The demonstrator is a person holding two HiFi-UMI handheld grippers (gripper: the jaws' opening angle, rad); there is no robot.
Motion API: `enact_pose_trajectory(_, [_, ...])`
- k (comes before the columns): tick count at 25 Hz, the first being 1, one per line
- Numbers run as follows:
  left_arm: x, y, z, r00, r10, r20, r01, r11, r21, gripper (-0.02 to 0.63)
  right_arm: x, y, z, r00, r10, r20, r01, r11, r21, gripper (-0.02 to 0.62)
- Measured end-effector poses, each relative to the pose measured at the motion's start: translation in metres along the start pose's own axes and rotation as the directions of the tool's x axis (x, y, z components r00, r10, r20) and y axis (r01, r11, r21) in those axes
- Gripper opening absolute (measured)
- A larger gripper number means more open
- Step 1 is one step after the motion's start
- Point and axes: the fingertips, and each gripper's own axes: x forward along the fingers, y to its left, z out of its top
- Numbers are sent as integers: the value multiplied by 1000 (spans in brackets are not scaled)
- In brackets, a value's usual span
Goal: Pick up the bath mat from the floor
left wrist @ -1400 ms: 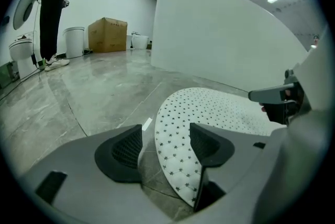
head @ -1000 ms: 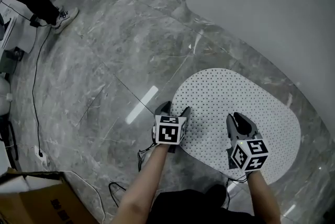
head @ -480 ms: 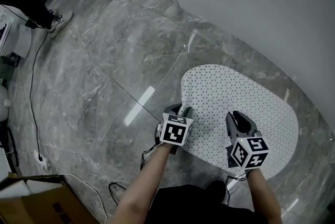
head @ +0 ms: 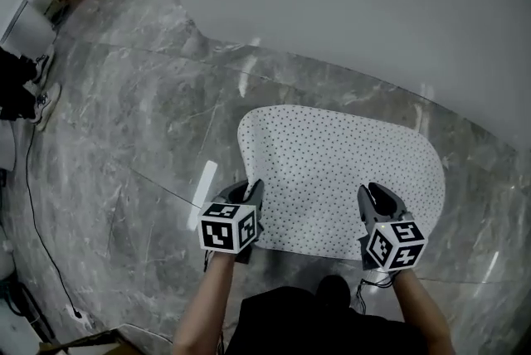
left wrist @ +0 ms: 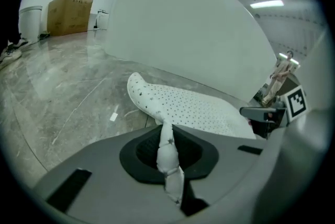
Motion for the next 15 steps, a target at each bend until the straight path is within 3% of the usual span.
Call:
enact_pose_trajectory(7, [3, -46, 17, 997, -72, 22, 72, 997, 0, 23, -66, -102, -33, 972, -236, -9, 234, 958, 165, 89])
enact_pose_trajectory(15, [29, -121, 40, 986, -159, 38, 158, 987, 34, 24, -139, -206, -59, 891, -453, -13, 431, 838, 334, 89])
